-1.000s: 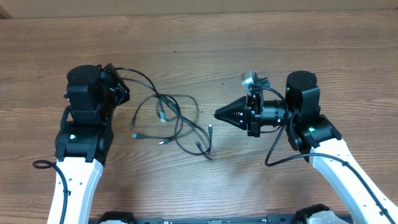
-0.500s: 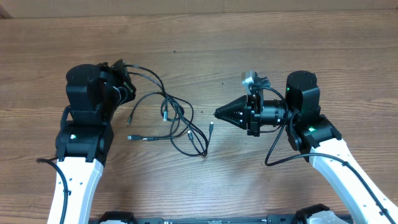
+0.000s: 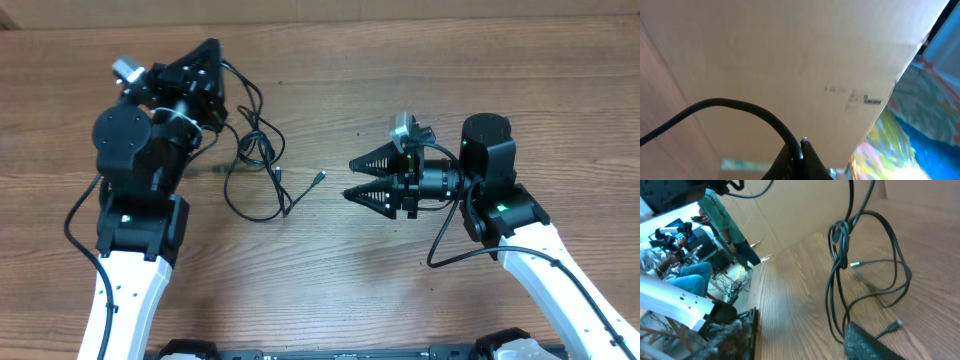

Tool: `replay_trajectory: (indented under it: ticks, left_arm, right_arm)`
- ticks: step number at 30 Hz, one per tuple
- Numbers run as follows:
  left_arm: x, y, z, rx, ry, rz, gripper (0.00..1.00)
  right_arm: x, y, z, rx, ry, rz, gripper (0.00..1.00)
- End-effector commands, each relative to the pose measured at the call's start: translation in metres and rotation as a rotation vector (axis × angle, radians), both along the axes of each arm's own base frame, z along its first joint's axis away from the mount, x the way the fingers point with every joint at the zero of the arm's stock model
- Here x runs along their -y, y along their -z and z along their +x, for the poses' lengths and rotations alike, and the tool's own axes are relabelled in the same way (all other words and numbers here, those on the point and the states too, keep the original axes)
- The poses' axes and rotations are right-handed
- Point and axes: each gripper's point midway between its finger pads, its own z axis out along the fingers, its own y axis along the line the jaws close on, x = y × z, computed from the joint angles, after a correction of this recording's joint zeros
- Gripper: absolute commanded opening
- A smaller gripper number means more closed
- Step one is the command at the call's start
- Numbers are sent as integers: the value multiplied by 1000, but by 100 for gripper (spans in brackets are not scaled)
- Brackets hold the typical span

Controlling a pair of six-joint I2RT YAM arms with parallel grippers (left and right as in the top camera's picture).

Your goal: Untangle cables

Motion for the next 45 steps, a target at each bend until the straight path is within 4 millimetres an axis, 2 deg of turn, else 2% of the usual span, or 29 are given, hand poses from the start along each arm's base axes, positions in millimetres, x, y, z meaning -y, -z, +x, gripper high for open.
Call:
replay_trajectory:
  ticks: [1,4,6,8,15,20,24,29,32,37,41,45]
  left_arm:
    - [36,-19,-15,23,160,-87,4]
    - [54,-33,-23,56,220,-138,4]
    - [67,-51,-32,126,262,-159,4]
    - [73,-60,-37,163,277,-166,4]
    - [75,-60,-39,144,297,-205,4]
    - [76,-60,-39,144,304,-204,4]
    - [77,-59,-40,142,308,-202,4]
    - [77,-59,-39,140,307,-202,4]
    - [77,-59,-39,141,307,-202,4]
    - [77,-59,-39,140,307,-202,4]
    - [78,-59,-40,140,315,-201,4]
    - [78,-59,-41,140,318,-201,4]
  right_arm:
    - [0,-13,2,81,0,16,73]
    - [0,-15,3,113,-1,20,80]
    - [0,-15,3,113,-2,19,82]
    - [0,-15,3,113,-2,19,82]
    - [0,-11,2,82,-1,10,81]
    - [6,10,20,16,117,-62,82]
    - [3,26,27,-3,113,-83,82]
    - [-10,55,29,-73,75,-109,82]
    - [-29,70,25,-86,22,-117,82]
    - [-45,78,22,-62,-5,-123,82]
    - [-43,83,34,-45,67,-157,82]
    - [-43,82,36,-7,68,-158,81]
